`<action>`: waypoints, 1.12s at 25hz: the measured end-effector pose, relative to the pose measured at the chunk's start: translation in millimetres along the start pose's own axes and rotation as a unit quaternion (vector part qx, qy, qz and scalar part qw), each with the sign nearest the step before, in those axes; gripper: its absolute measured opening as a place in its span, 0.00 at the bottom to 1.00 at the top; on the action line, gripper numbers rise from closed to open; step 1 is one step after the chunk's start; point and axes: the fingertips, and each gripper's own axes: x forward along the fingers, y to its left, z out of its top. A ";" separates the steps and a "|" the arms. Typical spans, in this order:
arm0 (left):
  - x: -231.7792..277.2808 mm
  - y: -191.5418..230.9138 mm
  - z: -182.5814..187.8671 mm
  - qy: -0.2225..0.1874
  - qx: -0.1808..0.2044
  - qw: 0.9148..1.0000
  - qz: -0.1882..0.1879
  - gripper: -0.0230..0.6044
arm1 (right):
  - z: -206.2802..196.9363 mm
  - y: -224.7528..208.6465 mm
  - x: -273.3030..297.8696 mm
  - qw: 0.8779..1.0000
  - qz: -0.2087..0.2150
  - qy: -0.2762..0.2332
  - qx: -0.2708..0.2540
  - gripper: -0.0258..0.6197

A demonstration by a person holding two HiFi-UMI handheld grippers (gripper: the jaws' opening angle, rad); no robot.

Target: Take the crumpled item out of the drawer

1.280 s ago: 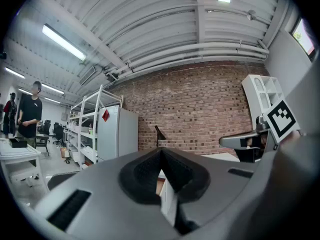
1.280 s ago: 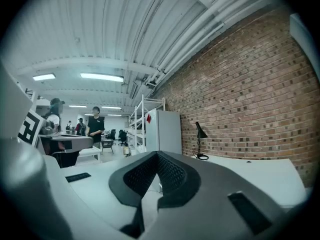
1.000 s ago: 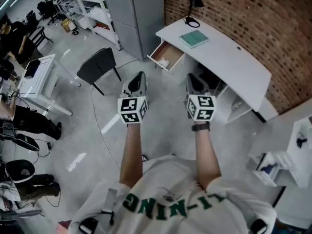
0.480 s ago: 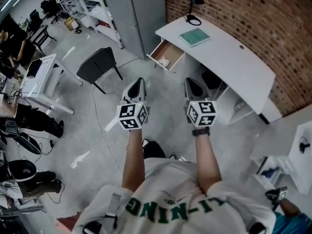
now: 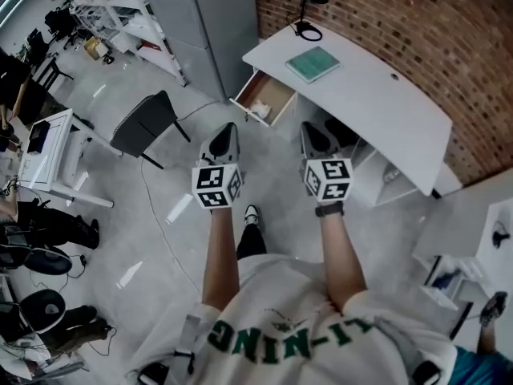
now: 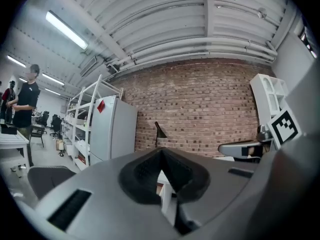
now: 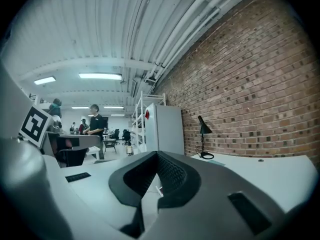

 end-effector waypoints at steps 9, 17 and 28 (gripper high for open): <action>115.5 78.5 17.7 0.004 -0.001 0.999 -0.033 0.03 | 17.6 3.4 130.6 1.000 -0.003 0.017 0.004 0.04; 205.2 146.7 2.8 0.019 -0.018 0.998 -0.065 0.03 | 5.9 -2.1 233.1 0.999 -0.028 0.033 0.005 0.04; 286.9 168.6 -50.2 0.067 -0.016 0.993 -0.100 0.03 | -48.3 -21.4 320.9 0.994 -0.015 0.106 0.006 0.04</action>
